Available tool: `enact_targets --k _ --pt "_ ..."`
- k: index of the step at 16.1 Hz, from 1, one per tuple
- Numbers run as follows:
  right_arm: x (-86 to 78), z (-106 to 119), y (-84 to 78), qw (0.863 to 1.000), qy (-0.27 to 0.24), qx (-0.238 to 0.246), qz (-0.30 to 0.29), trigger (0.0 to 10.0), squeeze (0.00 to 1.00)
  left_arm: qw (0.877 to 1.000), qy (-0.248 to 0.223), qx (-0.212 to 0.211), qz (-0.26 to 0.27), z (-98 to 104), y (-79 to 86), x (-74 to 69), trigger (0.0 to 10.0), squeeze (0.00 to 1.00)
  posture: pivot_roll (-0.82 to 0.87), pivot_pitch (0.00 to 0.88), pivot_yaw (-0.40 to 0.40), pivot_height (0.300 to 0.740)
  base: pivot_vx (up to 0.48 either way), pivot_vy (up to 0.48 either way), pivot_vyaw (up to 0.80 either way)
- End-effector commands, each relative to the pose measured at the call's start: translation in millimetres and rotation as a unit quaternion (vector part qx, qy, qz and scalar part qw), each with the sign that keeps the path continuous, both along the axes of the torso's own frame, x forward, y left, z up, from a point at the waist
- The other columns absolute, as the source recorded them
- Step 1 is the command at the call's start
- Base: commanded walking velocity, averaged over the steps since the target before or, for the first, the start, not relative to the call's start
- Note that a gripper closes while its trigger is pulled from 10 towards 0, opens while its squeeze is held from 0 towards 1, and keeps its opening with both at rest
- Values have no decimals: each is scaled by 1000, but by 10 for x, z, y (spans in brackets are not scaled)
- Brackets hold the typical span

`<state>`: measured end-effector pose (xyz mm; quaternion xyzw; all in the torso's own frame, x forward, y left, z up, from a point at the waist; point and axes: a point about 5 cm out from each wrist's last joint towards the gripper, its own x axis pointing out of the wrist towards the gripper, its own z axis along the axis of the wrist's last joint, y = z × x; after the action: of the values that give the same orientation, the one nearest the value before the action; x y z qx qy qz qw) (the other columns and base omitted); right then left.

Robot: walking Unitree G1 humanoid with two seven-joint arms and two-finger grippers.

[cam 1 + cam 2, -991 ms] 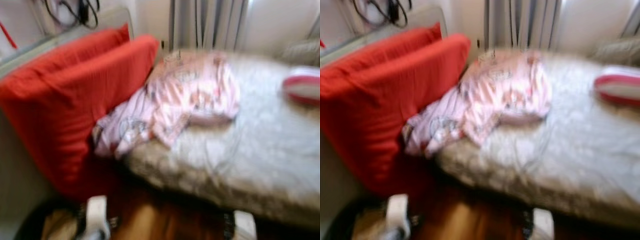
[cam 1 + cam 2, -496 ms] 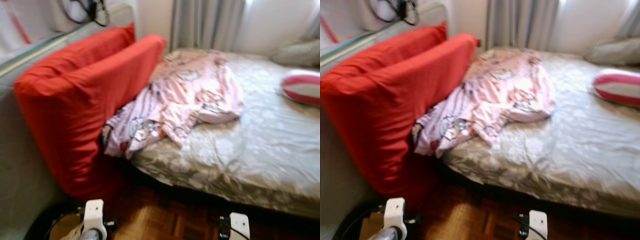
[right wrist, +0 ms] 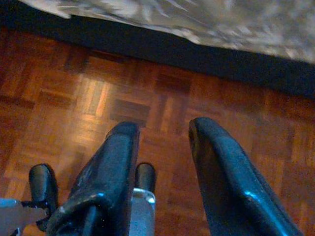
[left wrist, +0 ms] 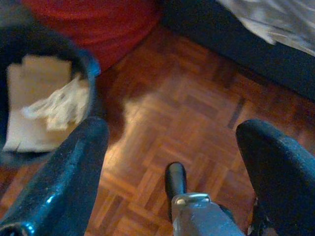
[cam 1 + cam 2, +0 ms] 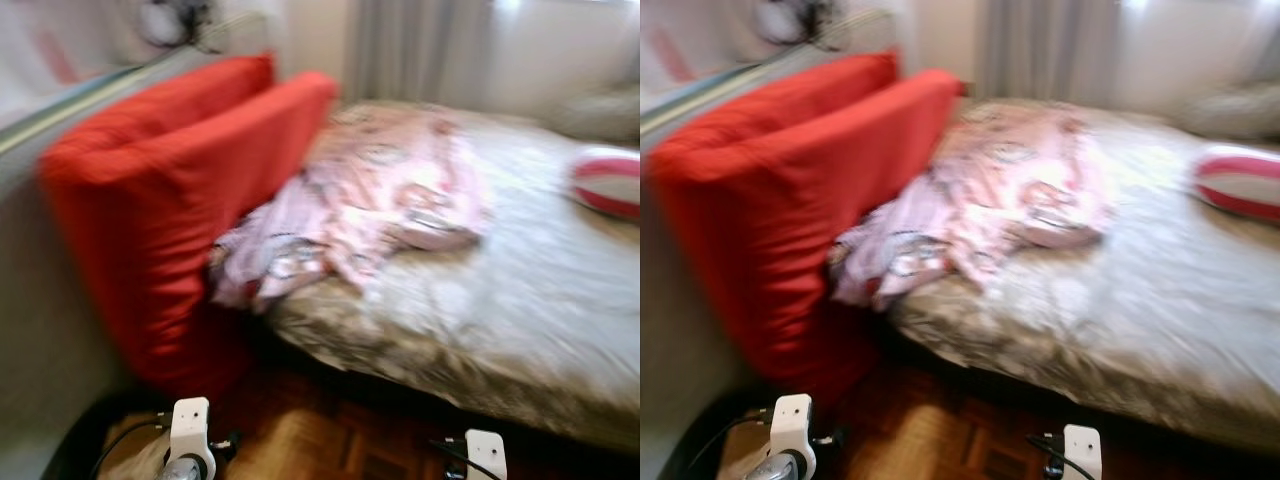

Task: Clean up the room

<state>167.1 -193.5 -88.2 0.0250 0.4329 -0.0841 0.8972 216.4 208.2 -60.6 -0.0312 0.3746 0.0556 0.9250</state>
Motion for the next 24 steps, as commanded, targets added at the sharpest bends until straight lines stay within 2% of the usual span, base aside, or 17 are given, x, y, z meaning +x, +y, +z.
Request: enact_targets --k 1,3,15,18,20,24 --pt "41 18 29 1000 -10 1 6 10000 0 1000 9 3 9 -14 65 -40 10000 0 -41 0 20 740 266 0 800" --pt "38 14 44 1000 -9 3 11 10000 0 1000 7 2 8 -14 48 -34 10000 0 -39 0 19 740 263 0 659" --pt "18 6 45 1000 -10 17 9 10000 0 1000 -3 -2 3 10 5 14 10000 0 -40 0 19 740 277 0 0" --pt "17 6 47 1000 -8 14 26 10000 0 1000 -4 -2 4 11 5 15 10000 0 -41 0 19 740 277 0 0" --pt "11 3 50 1000 -8 17 21 10000 0 1000 -6 -3 3 14 1 19 10000 0 -40 0 20 740 277 0 800" --pt "7 3 50 1000 -12 26 9 10000 0 1000 -7 -3 0 18 -8 27 10000 0 -47 0 22 740 277 0 0"
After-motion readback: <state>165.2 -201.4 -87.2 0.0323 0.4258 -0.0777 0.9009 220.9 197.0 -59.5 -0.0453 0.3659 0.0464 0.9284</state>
